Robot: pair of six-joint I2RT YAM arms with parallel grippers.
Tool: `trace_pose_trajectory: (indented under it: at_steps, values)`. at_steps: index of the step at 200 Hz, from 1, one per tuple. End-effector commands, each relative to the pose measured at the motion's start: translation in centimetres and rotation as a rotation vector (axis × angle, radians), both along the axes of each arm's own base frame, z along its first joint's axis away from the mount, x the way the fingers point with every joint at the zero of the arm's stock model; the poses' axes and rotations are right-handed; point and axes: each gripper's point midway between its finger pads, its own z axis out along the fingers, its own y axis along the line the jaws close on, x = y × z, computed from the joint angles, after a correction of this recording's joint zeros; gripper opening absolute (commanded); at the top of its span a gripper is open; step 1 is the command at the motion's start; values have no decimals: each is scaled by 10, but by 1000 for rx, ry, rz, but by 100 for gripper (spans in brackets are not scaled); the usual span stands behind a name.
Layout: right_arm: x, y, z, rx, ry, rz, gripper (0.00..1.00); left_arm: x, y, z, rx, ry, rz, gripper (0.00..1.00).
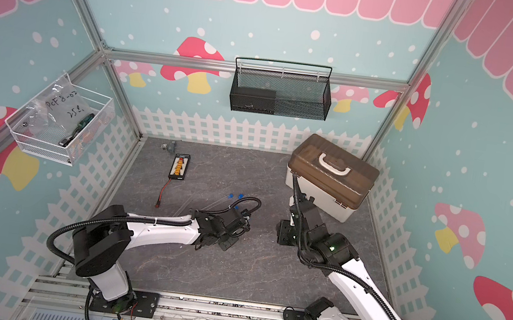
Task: Insert stoppers into test tubes
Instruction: Place the test tube at the center of the board.
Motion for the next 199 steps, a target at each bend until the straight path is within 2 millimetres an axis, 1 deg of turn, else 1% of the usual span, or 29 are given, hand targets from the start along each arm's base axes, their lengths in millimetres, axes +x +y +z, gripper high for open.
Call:
trace_pose_trajectory:
  at_steps: [1, 35, 58, 78, 148, 199]
  values:
    - [-3, -3, -9, -17, 22, -2, 40, 12, 2, 2, 18, -21, 15, 7]
    - [-2, 2, -14, -10, 42, 13, 40, 16, 3, -9, 32, 5, 16, 10]
    - [-2, 5, -16, 1, 50, 27, 40, 15, 6, -19, 27, 47, 19, 12]
    - [-4, 9, -21, 8, 71, 47, 40, 14, 6, -23, 21, 67, 22, 13]
    - [-7, 12, -27, -2, 93, 73, 40, 14, 10, -31, 23, 97, 28, 24]
    - [-8, 10, -28, -11, 97, 74, 40, 13, 10, -31, 17, 104, 31, 27]
